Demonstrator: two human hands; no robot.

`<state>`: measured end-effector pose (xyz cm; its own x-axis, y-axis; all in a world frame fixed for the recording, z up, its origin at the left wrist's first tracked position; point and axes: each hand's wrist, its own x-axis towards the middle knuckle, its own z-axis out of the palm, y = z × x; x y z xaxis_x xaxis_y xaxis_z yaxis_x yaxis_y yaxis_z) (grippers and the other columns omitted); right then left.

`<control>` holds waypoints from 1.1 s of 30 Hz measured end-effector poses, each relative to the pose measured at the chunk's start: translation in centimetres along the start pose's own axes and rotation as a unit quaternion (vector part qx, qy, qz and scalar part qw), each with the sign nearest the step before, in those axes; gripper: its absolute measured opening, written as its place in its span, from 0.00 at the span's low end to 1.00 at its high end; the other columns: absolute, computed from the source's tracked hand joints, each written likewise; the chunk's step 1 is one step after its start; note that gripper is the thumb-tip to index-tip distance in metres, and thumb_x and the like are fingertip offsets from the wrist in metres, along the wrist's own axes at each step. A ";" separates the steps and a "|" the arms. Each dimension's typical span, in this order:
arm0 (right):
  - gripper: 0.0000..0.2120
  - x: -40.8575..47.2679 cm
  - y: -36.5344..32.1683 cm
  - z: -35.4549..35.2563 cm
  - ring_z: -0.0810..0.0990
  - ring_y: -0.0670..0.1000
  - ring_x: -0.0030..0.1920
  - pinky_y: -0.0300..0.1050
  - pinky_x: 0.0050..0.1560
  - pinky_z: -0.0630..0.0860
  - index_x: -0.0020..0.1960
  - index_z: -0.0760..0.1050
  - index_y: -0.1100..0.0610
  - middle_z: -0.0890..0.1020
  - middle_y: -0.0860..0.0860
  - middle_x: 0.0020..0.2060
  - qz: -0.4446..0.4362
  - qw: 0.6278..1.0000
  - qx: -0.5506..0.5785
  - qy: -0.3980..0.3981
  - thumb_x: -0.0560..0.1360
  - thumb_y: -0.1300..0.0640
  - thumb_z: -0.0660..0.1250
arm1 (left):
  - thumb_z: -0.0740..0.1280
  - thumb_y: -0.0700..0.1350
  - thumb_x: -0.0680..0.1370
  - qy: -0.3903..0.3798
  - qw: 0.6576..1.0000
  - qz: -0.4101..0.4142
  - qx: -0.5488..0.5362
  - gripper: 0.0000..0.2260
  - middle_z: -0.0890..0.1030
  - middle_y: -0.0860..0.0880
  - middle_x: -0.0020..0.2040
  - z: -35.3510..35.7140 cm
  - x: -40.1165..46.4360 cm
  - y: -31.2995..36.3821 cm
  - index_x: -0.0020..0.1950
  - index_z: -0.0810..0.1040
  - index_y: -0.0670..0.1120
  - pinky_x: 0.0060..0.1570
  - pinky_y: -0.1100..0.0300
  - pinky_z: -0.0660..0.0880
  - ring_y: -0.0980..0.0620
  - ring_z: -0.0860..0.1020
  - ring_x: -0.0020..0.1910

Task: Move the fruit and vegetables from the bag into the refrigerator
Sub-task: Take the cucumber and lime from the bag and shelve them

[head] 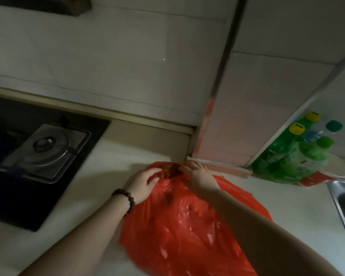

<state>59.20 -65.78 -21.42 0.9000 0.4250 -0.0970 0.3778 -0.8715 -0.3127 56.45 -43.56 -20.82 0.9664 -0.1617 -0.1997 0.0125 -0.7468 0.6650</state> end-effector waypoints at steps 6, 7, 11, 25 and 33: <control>0.15 0.8 -1.8 -2.0 0.80 0.59 0.50 0.52 0.49 0.77 0.60 0.73 0.50 0.81 0.56 0.51 0.009 0.996 0.090 0.011 0.76 0.54 0.57 | 0.56 0.75 0.66 0.193 0.961 0.062 0.189 0.44 0.72 0.43 0.66 2.1 -3.8 5.1 0.72 0.64 0.45 0.61 0.46 0.69 0.43 0.71 0.64; 0.14 0.8 -2.2 -2.6 0.80 0.59 0.48 0.52 0.47 0.77 0.59 0.74 0.52 0.82 0.56 0.49 0.002 0.994 0.105 0.028 0.76 0.55 0.58 | 0.55 0.77 0.64 0.153 0.961 0.034 0.228 0.49 0.66 0.42 0.71 3.1 -4.4 5.6 0.75 0.56 0.46 0.64 0.43 0.65 0.42 0.66 0.69; 0.09 0.8 -3.2 -4.1 0.80 0.58 0.42 0.47 0.39 0.74 0.54 0.75 0.55 0.82 0.55 0.44 -0.015 0.989 0.134 0.058 0.78 0.59 0.59 | 0.61 0.64 0.72 0.114 0.953 -0.062 0.273 0.42 0.58 0.44 0.76 4.3 -4.5 4.0 0.77 0.41 0.50 0.66 0.42 0.60 0.41 0.58 0.73; 0.23 2.6 -3.2 -2.4 0.68 0.56 0.67 0.55 0.67 0.65 0.70 0.66 0.48 0.70 0.52 0.68 -0.061 0.996 0.026 -0.067 0.76 0.49 0.64 | 0.62 0.34 0.76 0.034 0.996 0.011 -0.077 0.17 0.79 0.53 0.49 -4.2 -2.7 -0.4 0.57 0.74 0.55 0.37 0.65 0.77 0.61 0.78 0.39; 0.16 5.9 -3.0 -1.6 0.78 0.55 0.55 0.44 0.52 0.72 0.59 0.76 0.53 0.80 0.54 0.55 0.007 0.987 0.135 -0.088 0.75 0.63 0.58 | 0.48 0.75 0.70 0.037 0.980 0.015 0.193 0.32 0.74 0.50 0.56 -4.0 -2.4 -4.2 0.71 0.59 0.63 0.26 0.71 0.65 0.62 0.69 0.29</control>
<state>63.74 -61.00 -19.54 0.8441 0.4693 -0.2592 0.2718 -0.7913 -0.5477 55.14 -37.42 -20.27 0.9811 -0.1511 -0.1212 -0.1010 -0.9329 0.3456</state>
